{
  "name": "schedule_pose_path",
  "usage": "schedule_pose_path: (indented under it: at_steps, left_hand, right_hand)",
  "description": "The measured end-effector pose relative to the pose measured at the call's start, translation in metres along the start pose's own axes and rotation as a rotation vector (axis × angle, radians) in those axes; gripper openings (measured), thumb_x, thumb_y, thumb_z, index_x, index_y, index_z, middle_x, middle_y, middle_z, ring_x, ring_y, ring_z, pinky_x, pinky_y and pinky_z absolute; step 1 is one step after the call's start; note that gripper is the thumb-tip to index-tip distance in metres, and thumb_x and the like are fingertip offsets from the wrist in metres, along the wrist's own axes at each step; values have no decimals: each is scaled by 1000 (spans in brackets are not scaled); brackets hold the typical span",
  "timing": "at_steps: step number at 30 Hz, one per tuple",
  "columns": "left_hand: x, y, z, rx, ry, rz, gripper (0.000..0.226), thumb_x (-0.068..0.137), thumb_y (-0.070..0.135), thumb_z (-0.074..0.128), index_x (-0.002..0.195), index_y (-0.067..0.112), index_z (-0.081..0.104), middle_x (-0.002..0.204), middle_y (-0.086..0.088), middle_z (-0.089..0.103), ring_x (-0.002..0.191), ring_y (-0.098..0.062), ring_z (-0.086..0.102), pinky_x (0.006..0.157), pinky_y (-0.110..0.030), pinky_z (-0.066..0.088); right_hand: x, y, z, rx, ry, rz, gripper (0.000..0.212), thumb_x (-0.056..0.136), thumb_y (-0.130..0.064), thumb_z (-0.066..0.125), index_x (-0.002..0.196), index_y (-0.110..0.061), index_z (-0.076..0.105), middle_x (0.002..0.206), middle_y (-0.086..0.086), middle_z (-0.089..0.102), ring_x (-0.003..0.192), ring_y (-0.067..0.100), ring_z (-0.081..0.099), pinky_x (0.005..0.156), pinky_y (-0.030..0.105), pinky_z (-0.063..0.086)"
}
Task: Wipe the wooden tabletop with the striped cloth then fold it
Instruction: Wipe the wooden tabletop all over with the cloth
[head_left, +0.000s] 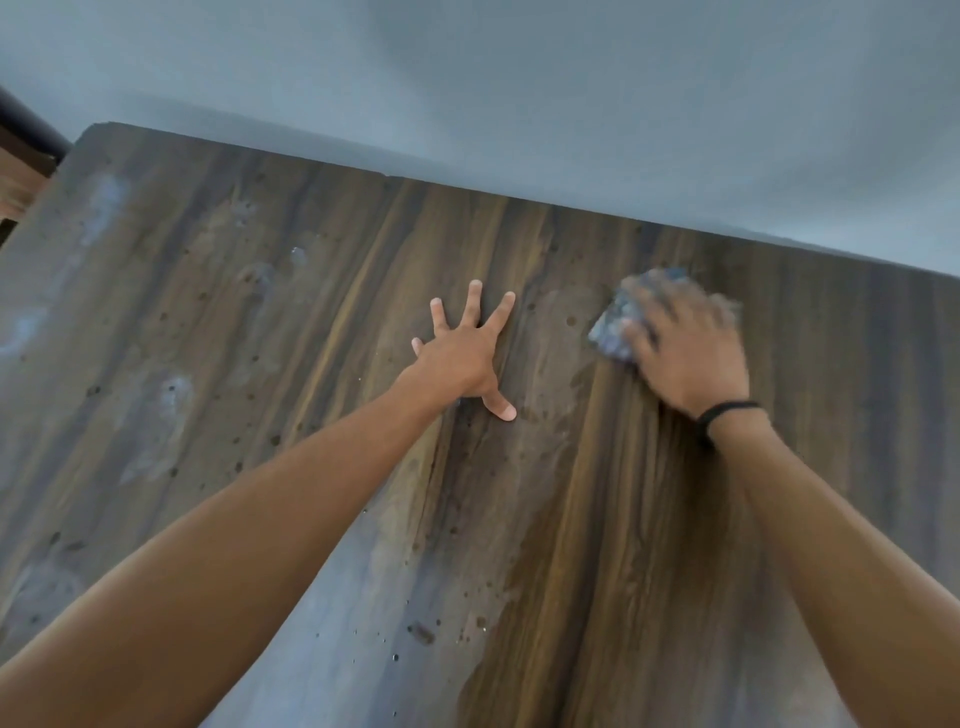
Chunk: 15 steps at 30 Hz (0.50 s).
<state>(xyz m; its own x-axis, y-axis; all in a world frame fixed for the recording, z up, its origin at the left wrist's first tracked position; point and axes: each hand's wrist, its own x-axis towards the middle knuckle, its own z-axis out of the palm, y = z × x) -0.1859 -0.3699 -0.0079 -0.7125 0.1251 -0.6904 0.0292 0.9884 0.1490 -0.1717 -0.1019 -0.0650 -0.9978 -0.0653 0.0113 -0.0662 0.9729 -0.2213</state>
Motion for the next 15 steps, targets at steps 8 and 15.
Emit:
schedule_pose_path:
  at_steps: [8,15]
  left_hand:
    - [-1,1,0,-7,-6,-8,150,58,44,92,150,44,-27,154,6,-43,144,-47,-27,110,-76,12]
    - [0,1,-1,-6,-2,-11,150,59,44,92,150,43,-26,155,6,-43,143,-47,-28,110,-76,12]
  right_hand:
    - [27,7,-3,26,29,126,58,102,-54,24,157,-35,28,166,1,26,152,28,22,123,53,13]
    - [42,11,-6,18,-9,116,60,101,-56,22,158,-34,25,167,2,23,153,28,19,124,54,11]
